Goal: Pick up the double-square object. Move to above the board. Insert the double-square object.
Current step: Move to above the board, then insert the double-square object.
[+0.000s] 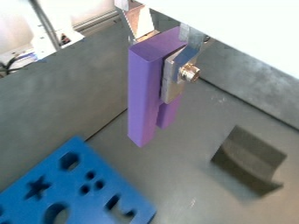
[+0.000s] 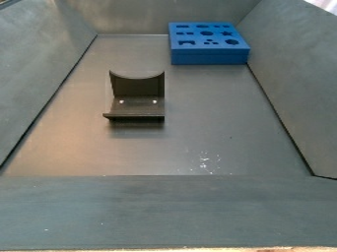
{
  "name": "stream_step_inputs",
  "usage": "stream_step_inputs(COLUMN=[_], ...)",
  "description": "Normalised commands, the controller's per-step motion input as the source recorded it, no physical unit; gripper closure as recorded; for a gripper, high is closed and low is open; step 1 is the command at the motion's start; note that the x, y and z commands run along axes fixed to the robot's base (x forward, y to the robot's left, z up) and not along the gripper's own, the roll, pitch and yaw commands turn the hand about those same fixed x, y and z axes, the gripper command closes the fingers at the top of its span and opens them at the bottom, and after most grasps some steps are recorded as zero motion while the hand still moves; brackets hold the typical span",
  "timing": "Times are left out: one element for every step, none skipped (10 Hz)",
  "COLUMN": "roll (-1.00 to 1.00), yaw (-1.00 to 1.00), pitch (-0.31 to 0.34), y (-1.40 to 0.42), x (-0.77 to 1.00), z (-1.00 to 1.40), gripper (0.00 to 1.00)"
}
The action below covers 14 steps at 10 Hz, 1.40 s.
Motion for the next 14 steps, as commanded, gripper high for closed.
stream_step_inputs(roll=[0.00,0.02,0.03,0.03,0.00,0.00,0.00,0.00,0.00,0.00,0.00,0.00,0.00,0.01], yaw=[0.01,0.01,0.01,0.00,-1.00,-1.00,-1.00,-1.00,-1.00,-1.00,-1.00,-1.00,-0.87,-0.75], pitch=[0.122,0.139,0.134,0.125,-0.251,-0.249,-0.214,-0.209,-0.209,-0.209,-0.209,-0.186,0.000,0.000], y=[-1.00,-0.66,-0.38,-0.26,0.00,0.00,0.00,0.00,0.00,0.00,0.00,0.00,-0.29,-0.49], x=[0.14,0.12,0.12,0.10,-0.05,-0.05,-0.04,-0.04,-0.04,-0.04,-0.04,-0.03,0.00,0.00], z=[0.20,0.14,0.09,0.06,-0.76,-0.76,-0.74,-0.74,-0.74,-0.74,-0.74,-0.73,-0.43,-0.38], gripper=[1.00,1.00,1.00,1.00,1.00,1.00,1.00,1.00,1.00,1.00,1.00,1.00,1.00,1.00])
